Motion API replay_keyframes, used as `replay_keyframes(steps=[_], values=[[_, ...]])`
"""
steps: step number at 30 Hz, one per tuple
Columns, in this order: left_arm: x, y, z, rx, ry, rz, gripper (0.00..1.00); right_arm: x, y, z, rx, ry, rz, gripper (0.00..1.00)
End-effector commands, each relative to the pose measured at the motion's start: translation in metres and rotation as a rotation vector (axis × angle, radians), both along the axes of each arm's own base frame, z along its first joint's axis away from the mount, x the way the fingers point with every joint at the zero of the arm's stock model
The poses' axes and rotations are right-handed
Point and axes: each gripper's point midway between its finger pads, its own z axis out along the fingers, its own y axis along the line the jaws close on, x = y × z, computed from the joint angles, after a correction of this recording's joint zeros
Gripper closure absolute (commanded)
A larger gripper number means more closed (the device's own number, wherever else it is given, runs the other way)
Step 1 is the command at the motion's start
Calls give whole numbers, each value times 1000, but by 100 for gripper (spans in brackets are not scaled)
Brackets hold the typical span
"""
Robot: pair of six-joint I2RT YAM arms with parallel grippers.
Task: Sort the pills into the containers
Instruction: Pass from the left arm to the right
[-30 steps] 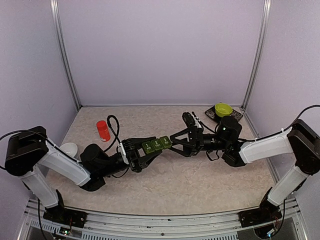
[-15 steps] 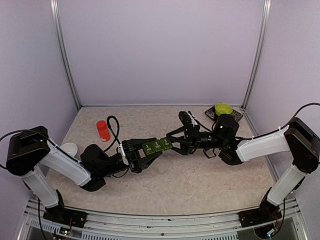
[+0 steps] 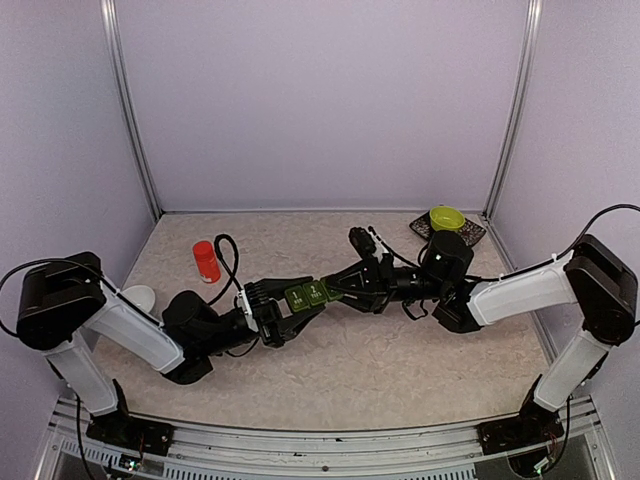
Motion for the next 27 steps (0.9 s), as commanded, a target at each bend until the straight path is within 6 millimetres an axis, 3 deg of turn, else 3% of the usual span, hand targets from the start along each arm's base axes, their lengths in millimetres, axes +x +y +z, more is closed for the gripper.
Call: replay_keyframes(steps=[1, 6, 13, 23, 27], values=[[-3, 3, 4, -27, -25, 8, 50, -5, 4, 7, 26, -15, 35, 76], [-4, 5, 1, -27, -11, 16, 37, -6, 3, 12, 41, -10, 37, 86], [-3, 17, -6, -13, -3, 54, 20, -8, 1, 30, 73, -19, 37, 87], [-3, 18, 6, -24, -95, 70, 20, -11, 2, 26, 72, 7, 52, 87], [-4, 18, 13, -43, -135, 70, 26, -13, 2, 25, 77, 14, 58, 87]])
